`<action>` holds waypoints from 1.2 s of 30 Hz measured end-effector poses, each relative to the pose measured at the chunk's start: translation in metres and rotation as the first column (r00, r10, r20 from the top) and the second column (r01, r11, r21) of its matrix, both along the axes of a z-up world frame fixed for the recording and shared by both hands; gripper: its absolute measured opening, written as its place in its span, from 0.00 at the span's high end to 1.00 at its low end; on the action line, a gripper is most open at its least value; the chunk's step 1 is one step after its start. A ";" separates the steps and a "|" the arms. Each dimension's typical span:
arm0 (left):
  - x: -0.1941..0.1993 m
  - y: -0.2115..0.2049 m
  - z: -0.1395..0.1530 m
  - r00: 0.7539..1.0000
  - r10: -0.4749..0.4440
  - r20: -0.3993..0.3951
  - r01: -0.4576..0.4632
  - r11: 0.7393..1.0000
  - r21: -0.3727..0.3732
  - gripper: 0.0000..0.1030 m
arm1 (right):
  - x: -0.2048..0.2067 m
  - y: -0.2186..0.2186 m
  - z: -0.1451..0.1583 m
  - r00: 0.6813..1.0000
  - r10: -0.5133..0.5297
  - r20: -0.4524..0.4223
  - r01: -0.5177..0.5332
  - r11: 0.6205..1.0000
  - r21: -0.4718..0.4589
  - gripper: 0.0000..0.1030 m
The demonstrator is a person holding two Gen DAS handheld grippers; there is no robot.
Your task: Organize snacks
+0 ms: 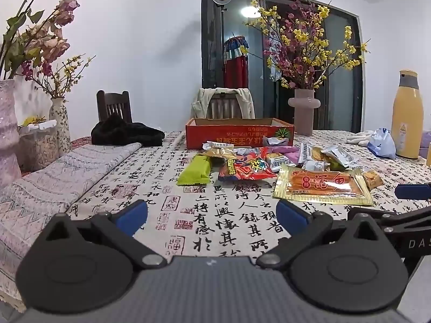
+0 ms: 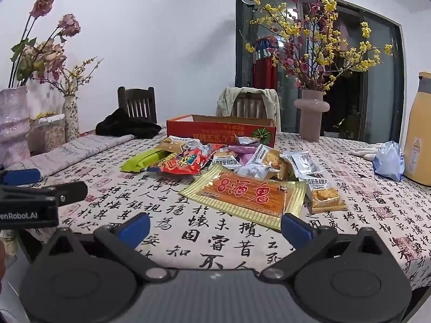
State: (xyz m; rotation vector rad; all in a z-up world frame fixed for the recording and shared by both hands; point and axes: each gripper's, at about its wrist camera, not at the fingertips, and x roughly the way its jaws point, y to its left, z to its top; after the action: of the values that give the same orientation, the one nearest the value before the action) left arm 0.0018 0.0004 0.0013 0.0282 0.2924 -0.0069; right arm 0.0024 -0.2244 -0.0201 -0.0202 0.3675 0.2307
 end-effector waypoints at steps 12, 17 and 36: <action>0.001 0.003 0.000 1.000 0.007 -0.008 -0.007 1.000 -0.016 0.00 | -0.002 -0.001 0.000 1.000 -0.016 0.027 0.016 1.000 -0.004 0.00; -0.001 0.003 0.001 1.000 -0.005 -0.002 0.005 1.000 -0.028 0.00 | -0.002 -0.001 0.000 0.999 -0.016 0.029 0.016 1.000 -0.001 0.00; -0.002 -0.011 -0.002 0.999 -0.034 -0.028 0.035 0.998 0.052 0.00 | -0.002 -0.002 -0.002 1.000 -0.017 0.024 0.017 1.000 0.012 0.00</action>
State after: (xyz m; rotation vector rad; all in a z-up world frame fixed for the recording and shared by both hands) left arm -0.0003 -0.0107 -0.0006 0.0850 0.3194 -0.0342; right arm 0.0002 -0.2268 -0.0221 -0.0085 0.3423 0.2154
